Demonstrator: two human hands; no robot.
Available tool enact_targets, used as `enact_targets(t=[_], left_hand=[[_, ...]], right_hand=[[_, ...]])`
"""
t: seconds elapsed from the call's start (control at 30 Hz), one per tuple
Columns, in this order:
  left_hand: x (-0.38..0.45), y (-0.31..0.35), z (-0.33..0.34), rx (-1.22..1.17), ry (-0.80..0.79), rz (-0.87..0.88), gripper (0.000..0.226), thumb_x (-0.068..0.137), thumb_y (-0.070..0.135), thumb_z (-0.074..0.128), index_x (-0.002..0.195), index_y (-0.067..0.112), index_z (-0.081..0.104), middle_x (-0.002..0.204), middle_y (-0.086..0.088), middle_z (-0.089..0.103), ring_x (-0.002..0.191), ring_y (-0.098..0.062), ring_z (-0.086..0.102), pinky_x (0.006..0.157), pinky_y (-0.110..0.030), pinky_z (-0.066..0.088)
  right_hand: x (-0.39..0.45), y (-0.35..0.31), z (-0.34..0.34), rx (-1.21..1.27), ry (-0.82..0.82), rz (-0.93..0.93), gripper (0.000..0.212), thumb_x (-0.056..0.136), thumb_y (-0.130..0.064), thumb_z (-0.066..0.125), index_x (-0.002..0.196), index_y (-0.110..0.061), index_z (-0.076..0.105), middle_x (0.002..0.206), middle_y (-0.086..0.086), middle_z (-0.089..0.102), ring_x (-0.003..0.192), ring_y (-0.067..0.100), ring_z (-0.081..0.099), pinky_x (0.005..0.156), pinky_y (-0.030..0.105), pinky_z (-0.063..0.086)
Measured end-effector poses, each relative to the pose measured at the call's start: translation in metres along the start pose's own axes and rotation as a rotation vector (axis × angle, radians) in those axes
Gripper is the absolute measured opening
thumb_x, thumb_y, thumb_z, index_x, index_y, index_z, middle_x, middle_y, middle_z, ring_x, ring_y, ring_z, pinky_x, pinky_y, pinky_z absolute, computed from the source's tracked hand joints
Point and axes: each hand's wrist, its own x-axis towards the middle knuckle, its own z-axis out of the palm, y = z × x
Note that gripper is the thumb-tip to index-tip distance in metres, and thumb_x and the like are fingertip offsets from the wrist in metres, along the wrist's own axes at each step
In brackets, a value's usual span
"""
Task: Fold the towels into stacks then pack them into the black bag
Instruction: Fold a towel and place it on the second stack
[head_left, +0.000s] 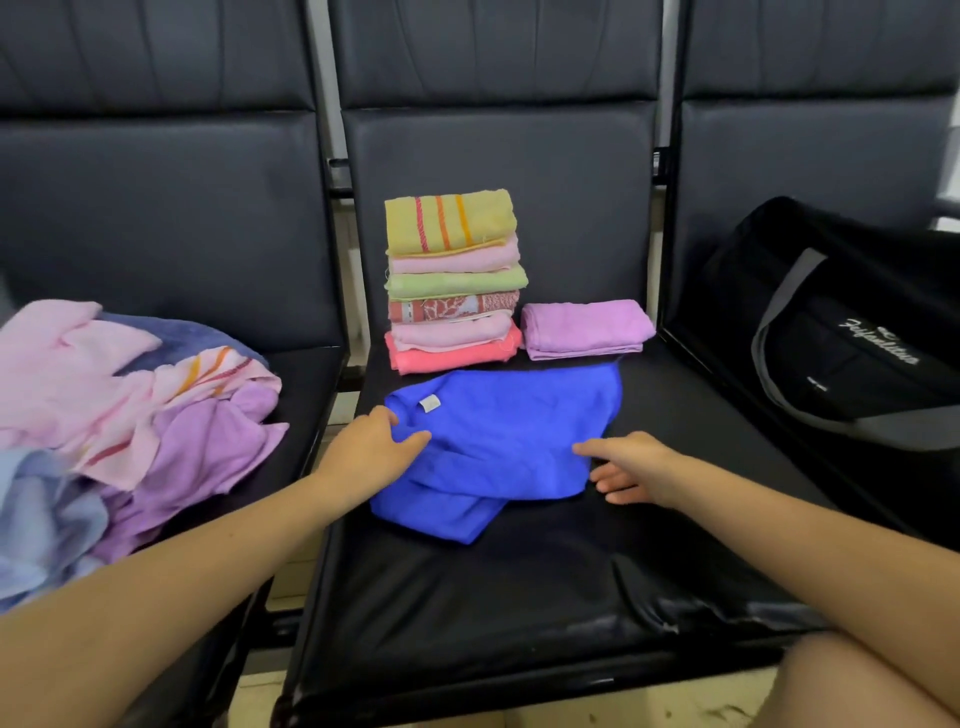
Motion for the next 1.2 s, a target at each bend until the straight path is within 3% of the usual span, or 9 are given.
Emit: enact_targets(t=[0.2,0.3,0.43,0.53,0.67,0.8,0.9,1.1,1.2], left_hand=[[-0.026,-0.001,-0.007,0.25,-0.114,0.12,0.047,0.079,0.062,0.062,0.093,0.018,0.055,0.087,0.004,0.06,0.081,-0.015,0.057,0.07,-0.03,0.046],[-0.025,-0.001,-0.009,0.145,-0.116,0.141,0.049,0.085,0.046,0.063,0.059,0.015,0.036,0.059,0.0,0.038,0.056,-0.015,0.038,0.053,-0.029,0.028],[-0.013,-0.009,-0.011,-0.118,-0.046,0.036,0.041,0.09,0.038,0.06,0.066,0.012,0.039,0.066,-0.006,0.041,0.061,-0.017,0.037,0.057,-0.03,0.028],[-0.006,-0.012,-0.012,-0.199,-0.047,0.003,0.036,0.091,0.038,0.057,0.072,0.01,0.045,0.072,-0.008,0.048,0.065,-0.018,0.042,0.059,-0.03,0.03],[-0.004,-0.016,-0.01,-0.212,-0.044,0.007,0.034,0.092,0.037,0.057,0.073,0.01,0.047,0.073,-0.008,0.05,0.066,-0.017,0.044,0.06,-0.03,0.033],[-0.011,-0.02,-0.005,-0.174,-0.031,0.085,0.037,0.09,0.036,0.059,0.071,0.009,0.044,0.07,-0.007,0.045,0.063,-0.016,0.04,0.06,-0.031,0.032],[-0.013,-0.02,-0.003,-0.155,-0.031,0.111,0.036,0.09,0.033,0.06,0.071,0.007,0.045,0.068,-0.006,0.045,0.061,-0.014,0.039,0.059,-0.03,0.032],[-0.008,-0.019,-0.007,-0.352,-0.053,0.031,0.019,0.091,0.026,0.061,0.096,0.009,0.064,0.094,-0.004,0.065,0.088,-0.018,0.06,0.078,-0.032,0.047],[-0.004,-0.016,-0.012,-0.637,-0.007,-0.1,0.008,0.09,0.022,0.062,0.097,0.019,0.066,0.104,0.001,0.065,0.099,-0.016,0.06,0.08,-0.027,0.046]], right_hand=[[-0.009,-0.003,0.017,-0.174,-0.164,-0.022,0.019,0.09,-0.022,0.063,0.076,-0.014,0.053,0.063,-0.001,0.051,0.05,0.009,0.045,0.044,0.017,0.038],[-0.009,-0.018,0.023,0.112,-0.171,-0.054,0.015,0.094,-0.021,0.056,0.081,-0.015,0.05,0.066,0.002,0.052,0.051,0.01,0.055,0.046,0.019,0.041],[-0.001,-0.042,0.031,0.539,-0.229,-0.195,0.019,0.101,-0.019,0.044,0.112,-0.01,0.056,0.097,0.009,0.064,0.09,0.02,0.064,0.07,0.027,0.051],[0.002,-0.035,0.04,0.262,-0.268,-0.304,0.02,0.098,-0.017,0.048,0.111,-0.01,0.061,0.105,0.007,0.065,0.102,0.019,0.06,0.078,0.027,0.052],[0.022,-0.01,0.045,-0.388,-0.135,-0.484,0.005,0.088,-0.018,0.067,0.083,-0.017,0.068,0.088,0.0,0.068,0.082,0.01,0.06,0.071,0.021,0.049],[0.032,-0.001,0.038,-0.461,-0.085,-0.576,0.025,0.076,-0.028,0.08,0.095,-0.023,0.065,0.083,-0.005,0.059,0.069,0.007,0.053,0.072,0.022,0.047],[0.03,0.006,0.037,-0.714,-0.114,-0.751,0.041,0.073,-0.033,0.082,0.108,-0.031,0.062,0.094,-0.011,0.051,0.084,0.009,0.051,0.083,0.019,0.044],[0.03,0.005,0.046,-0.909,-0.062,-0.936,0.016,0.084,-0.03,0.069,0.099,-0.024,0.067,0.097,-0.003,0.054,0.096,0.014,0.05,0.089,0.032,0.043],[0.02,-0.003,0.046,-0.816,0.009,-1.017,0.024,0.082,-0.039,0.057,0.089,-0.017,0.064,0.091,-0.005,0.053,0.089,0.015,0.048,0.084,0.026,0.04]])
